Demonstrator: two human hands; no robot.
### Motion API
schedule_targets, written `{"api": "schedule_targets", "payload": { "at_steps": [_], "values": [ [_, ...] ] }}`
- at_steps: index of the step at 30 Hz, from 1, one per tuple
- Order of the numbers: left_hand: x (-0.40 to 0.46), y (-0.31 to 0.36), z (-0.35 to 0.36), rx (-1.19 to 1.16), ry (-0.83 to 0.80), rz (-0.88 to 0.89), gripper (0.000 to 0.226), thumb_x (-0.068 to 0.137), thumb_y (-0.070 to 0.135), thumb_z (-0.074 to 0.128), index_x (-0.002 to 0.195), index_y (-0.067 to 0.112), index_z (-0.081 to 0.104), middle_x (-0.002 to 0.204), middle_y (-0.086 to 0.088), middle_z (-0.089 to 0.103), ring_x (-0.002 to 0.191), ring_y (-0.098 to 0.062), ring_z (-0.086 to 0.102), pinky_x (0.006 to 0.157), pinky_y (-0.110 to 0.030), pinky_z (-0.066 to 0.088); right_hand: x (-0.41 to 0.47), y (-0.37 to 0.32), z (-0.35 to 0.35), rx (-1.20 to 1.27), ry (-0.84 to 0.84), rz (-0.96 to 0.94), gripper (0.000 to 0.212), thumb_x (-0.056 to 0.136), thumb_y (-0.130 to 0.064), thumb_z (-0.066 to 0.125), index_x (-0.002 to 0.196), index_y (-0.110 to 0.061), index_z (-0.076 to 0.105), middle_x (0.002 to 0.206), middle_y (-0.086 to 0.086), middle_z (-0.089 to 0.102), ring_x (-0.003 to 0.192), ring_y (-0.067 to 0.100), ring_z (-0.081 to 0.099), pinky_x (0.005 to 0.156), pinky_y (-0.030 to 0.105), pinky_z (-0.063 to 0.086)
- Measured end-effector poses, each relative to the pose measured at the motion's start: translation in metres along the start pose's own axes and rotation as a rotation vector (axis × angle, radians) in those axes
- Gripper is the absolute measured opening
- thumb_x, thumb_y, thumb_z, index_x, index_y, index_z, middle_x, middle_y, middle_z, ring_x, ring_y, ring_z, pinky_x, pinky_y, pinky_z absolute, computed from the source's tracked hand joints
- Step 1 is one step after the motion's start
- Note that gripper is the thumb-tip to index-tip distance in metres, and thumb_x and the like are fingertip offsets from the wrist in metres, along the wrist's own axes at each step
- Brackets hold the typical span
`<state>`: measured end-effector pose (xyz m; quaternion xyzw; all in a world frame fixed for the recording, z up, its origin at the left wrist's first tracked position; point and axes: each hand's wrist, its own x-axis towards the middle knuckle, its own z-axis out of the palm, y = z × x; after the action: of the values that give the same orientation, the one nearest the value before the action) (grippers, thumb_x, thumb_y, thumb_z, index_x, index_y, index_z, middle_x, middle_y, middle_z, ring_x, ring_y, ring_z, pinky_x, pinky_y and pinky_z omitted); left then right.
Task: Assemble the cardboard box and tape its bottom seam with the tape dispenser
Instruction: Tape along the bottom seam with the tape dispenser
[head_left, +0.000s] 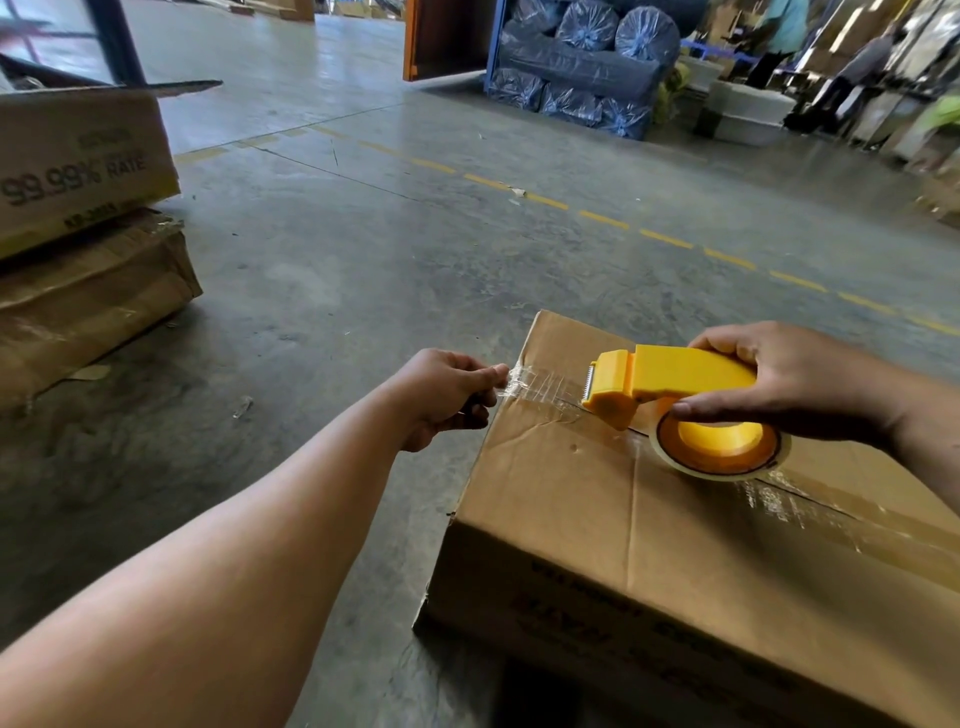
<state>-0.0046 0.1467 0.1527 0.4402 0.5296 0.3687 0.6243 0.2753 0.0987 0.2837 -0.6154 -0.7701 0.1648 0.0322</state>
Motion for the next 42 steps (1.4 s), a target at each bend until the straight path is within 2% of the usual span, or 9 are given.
{"api": "schedule_targets", "payload": {
  "at_steps": [7,10,14,18,20,23,27,38,42],
  "values": [
    [0.003,-0.007,0.005,0.052,0.004,0.047,0.029,0.089,0.031,0.071,0.094,0.006,0.058,0.074,-0.008,0.065,0.062,-0.017,0.059,0.068,-0.033,0.061,0.001,0.0,0.001,0.015,0.013,-0.002,0.048,0.057,-0.065,0.072,0.092,-0.033,0.063,0.086,-0.011,0.067,0.078,0.005,0.06,0.062,0.024,0.04],
    [0.004,-0.023,0.01,0.38,0.064,0.138,0.031,0.092,0.039,0.066,0.091,0.008,0.06,0.074,-0.01,0.07,0.063,-0.02,0.067,0.075,-0.046,0.062,0.002,0.002,0.001,-0.019,0.012,-0.001,0.052,0.053,-0.069,0.07,0.089,-0.033,0.063,0.082,-0.01,0.067,0.072,0.003,0.06,0.061,0.026,0.041],
    [-0.001,-0.051,0.018,0.641,0.051,0.123,0.029,0.098,0.041,0.056,0.097,0.013,0.061,0.083,-0.006,0.071,0.071,-0.022,0.07,0.077,-0.044,0.06,0.001,0.004,0.0,-0.076,0.012,-0.012,0.057,0.05,-0.074,0.067,0.088,-0.03,0.065,0.079,-0.008,0.068,0.071,0.001,0.059,0.061,0.028,0.044],
    [0.006,-0.034,0.025,0.408,0.278,0.362,0.019,0.102,0.032,0.049,0.107,0.02,0.062,0.103,-0.002,0.065,0.098,-0.026,0.064,0.092,-0.045,0.052,0.0,0.008,0.0,-0.057,0.024,-0.023,0.057,0.052,-0.073,0.067,0.09,-0.031,0.065,0.082,-0.01,0.067,0.072,0.003,0.059,0.063,0.028,0.042],
    [-0.004,-0.009,0.032,0.394,0.192,0.498,0.031,0.101,0.035,0.049,0.128,0.022,0.059,0.13,-0.002,0.058,0.119,-0.017,0.055,0.101,-0.033,0.044,0.001,0.008,0.0,-0.064,0.028,-0.031,0.056,0.054,-0.073,0.067,0.091,-0.03,0.065,0.081,-0.009,0.067,0.074,0.006,0.06,0.063,0.029,0.043],
    [-0.024,0.014,0.045,0.752,-0.167,0.579,0.081,0.086,0.052,0.059,0.156,0.026,0.027,0.163,0.005,0.022,0.145,-0.005,0.022,0.117,-0.028,0.023,0.003,0.007,0.0,-0.07,0.033,-0.04,0.057,0.054,-0.073,0.067,0.09,-0.029,0.065,0.081,-0.008,0.066,0.074,0.006,0.06,0.063,0.029,0.044],
    [-0.031,0.011,0.064,1.168,-0.257,0.47,0.115,0.077,0.077,0.057,0.158,0.026,-0.006,0.165,0.01,-0.008,0.149,-0.004,-0.013,0.125,-0.039,0.005,0.005,0.01,-0.003,-0.079,0.007,-0.044,0.057,0.052,-0.074,0.066,0.086,-0.029,0.062,0.08,-0.008,0.065,0.073,0.006,0.058,0.063,0.03,0.044],
    [-0.033,0.012,0.072,1.42,-0.269,0.37,0.118,0.067,0.094,0.034,0.156,0.032,-0.013,0.163,0.013,-0.021,0.148,-0.007,-0.021,0.124,-0.043,-0.001,-0.023,0.04,-0.012,-0.056,0.012,-0.067,0.062,0.055,-0.068,0.067,0.098,-0.023,0.066,0.085,-0.007,0.067,0.075,0.01,0.061,0.068,0.033,0.047],
    [-0.034,0.011,0.071,1.455,-0.277,0.37,0.12,0.065,0.096,0.032,0.156,0.033,-0.014,0.161,0.015,-0.023,0.146,-0.003,-0.022,0.123,-0.038,-0.003,-0.053,0.078,-0.021,-0.037,0.003,0.0,0.07,0.053,-0.079,0.071,0.095,-0.024,0.068,0.082,-0.005,0.07,0.072,0.007,0.061,0.069,0.032,0.05]
  ]
}}
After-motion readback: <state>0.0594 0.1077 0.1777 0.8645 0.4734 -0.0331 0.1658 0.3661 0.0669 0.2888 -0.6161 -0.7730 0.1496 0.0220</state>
